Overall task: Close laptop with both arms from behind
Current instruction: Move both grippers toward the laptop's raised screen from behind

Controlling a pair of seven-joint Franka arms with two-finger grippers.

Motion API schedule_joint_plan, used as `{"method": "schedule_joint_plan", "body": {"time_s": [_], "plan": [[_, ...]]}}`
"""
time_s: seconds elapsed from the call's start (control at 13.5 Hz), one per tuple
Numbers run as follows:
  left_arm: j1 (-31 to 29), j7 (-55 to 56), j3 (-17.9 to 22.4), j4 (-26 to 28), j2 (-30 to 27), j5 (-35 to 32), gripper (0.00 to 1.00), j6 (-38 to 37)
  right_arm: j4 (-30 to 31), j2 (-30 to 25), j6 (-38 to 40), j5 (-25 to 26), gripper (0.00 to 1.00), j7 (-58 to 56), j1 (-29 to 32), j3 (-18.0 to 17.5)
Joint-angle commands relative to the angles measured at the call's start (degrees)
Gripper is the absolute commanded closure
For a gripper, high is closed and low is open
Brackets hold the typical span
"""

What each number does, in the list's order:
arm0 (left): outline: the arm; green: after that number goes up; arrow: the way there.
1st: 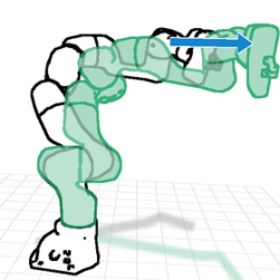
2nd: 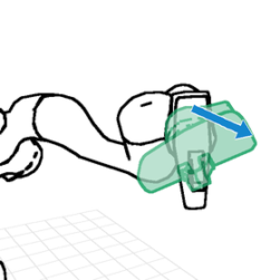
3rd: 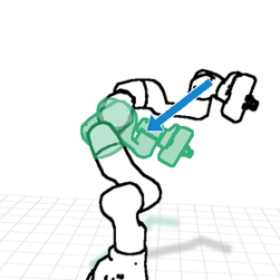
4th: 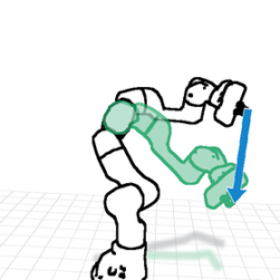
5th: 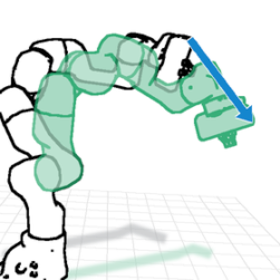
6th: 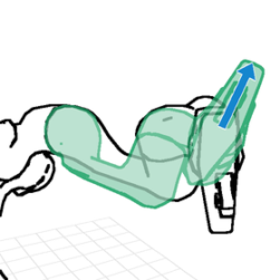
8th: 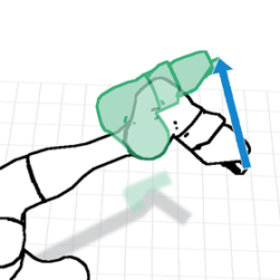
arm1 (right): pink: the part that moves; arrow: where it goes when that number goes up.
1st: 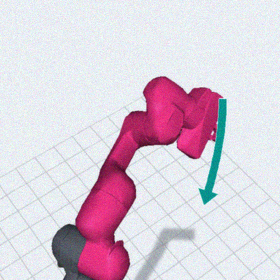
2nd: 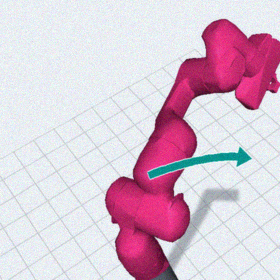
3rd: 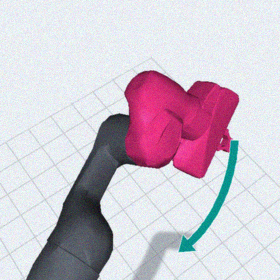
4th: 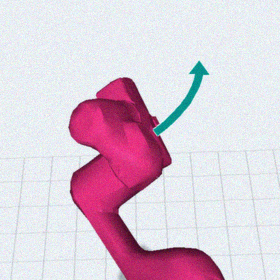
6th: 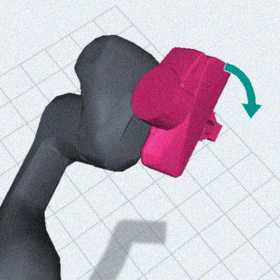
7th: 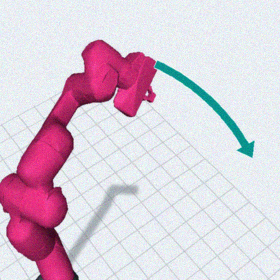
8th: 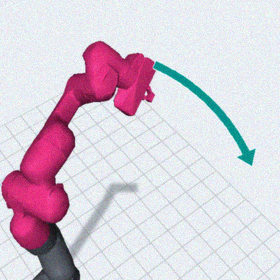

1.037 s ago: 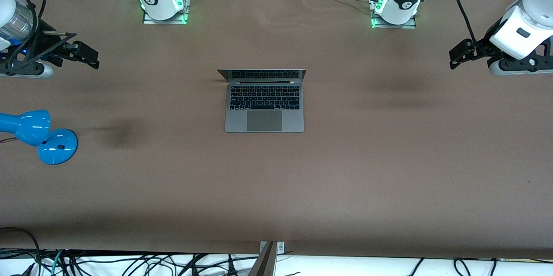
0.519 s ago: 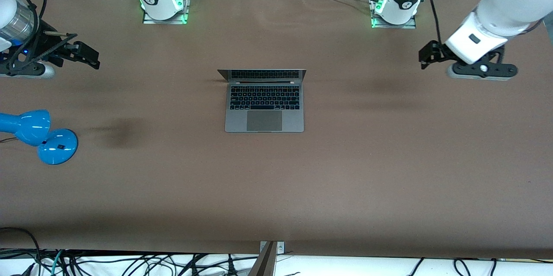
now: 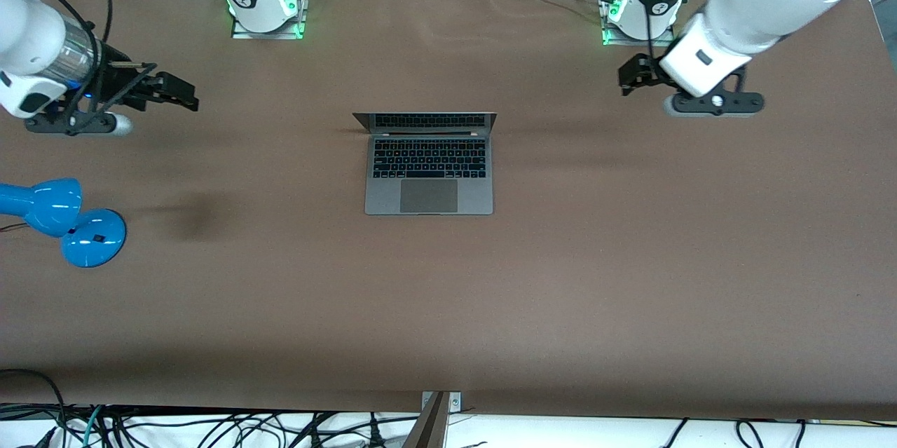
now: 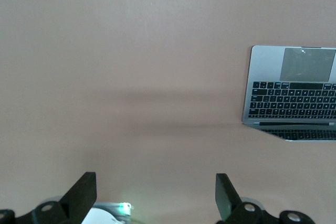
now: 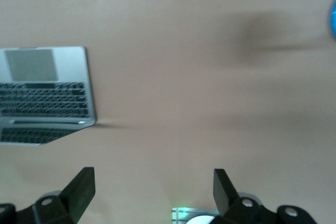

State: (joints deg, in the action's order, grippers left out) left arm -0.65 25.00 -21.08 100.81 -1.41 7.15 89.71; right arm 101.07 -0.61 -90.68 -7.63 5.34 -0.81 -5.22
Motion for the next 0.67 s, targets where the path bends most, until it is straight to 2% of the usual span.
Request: {"method": "schedule_joint_plan", "body": {"time_s": [0.0, 0.15, 0.37, 0.52, 0.59], "plan": [[-0.06, 8.73, -4.83, -3.68, 3.68, 0.76, 0.0, -1.12, 1.23, -0.19, -0.81, -0.98, 0.0, -0.6, -4.36, 0.12], [-0.06, 10.15, -6.94, -4.48, 4.83, 0.85, 0.0, -1.12, 1.23, 0.25, -2.21, -0.11, 0.0, 0.9, -8.22, 0.03], [0.73, 11.73, -7.66, -4.66, 7.81, 3.47, 0.0, -0.42, 1.06, 2.27, -4.85, 0.78, 0.0, 2.05, -14.2, 0.03], [1.35, 14.8, -8.01, -4.83, 10.62, 4.89, 0.0, 1.07, 0.97, 3.94, -5.03, 0.6, 0.0, 2.4, -16.32, 0.03], [2.05, 15.25, -8.36, -4.66, 11.59, 4.81, 0.0, 2.39, 0.79, 4.56, -5.12, 0.52, 0.04, 2.49, -16.76, 0.03]]}}
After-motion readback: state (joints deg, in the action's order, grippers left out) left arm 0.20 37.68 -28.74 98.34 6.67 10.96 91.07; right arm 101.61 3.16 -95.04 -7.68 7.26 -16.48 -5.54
